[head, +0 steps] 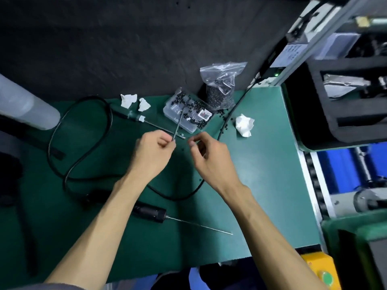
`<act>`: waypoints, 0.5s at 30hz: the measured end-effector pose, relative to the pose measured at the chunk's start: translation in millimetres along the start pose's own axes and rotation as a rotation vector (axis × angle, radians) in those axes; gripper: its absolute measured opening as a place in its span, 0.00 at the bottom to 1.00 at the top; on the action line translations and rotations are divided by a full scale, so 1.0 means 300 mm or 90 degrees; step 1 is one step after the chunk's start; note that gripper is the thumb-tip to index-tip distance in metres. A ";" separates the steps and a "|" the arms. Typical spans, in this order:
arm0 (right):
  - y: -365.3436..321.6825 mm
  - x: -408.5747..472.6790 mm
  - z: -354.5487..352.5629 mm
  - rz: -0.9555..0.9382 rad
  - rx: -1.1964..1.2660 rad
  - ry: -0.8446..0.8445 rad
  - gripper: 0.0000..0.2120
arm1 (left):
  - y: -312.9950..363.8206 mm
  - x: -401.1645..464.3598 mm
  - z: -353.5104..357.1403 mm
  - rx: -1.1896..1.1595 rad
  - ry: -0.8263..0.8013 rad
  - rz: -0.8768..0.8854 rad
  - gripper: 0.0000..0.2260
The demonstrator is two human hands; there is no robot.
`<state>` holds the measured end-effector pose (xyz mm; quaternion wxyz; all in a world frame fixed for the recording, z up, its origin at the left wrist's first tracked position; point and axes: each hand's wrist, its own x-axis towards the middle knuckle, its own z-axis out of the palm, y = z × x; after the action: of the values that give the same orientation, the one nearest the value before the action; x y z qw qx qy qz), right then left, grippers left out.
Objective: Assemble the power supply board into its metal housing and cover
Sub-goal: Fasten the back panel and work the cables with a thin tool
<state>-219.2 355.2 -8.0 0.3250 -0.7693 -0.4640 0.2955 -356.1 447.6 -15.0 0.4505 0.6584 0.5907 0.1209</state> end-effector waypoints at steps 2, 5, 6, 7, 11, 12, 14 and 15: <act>0.007 -0.027 -0.081 0.025 0.035 0.062 0.06 | 0.120 -0.039 0.056 -0.087 -0.130 0.036 0.09; 0.047 -0.089 -0.229 0.069 0.050 0.158 0.09 | 0.285 -0.128 0.162 -0.098 -0.274 0.135 0.11; 0.065 -0.118 -0.280 0.080 0.047 0.188 0.12 | 0.335 -0.161 0.198 -0.087 -0.301 0.167 0.11; 0.085 -0.151 -0.332 0.092 0.045 0.216 0.13 | 0.384 -0.194 0.234 -0.084 -0.325 0.190 0.12; 0.184 -0.328 -0.531 0.154 0.066 0.331 0.15 | 0.540 -0.318 0.398 -0.101 -0.433 0.216 0.07; 0.211 -0.382 -0.580 0.173 0.071 0.367 0.15 | 0.573 -0.353 0.444 -0.095 -0.455 0.223 0.06; 0.264 -0.500 -0.673 0.207 0.101 0.433 0.14 | 0.639 -0.439 0.541 -0.064 -0.504 0.247 0.06; 0.288 -0.561 -0.718 0.221 0.116 0.458 0.14 | 0.671 -0.490 0.591 -0.049 -0.532 0.265 0.06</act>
<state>-77.6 123.0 83.1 0.4785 -0.8586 -0.1558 0.0984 -139.0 258.3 87.7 0.6401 0.7379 0.2091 -0.0449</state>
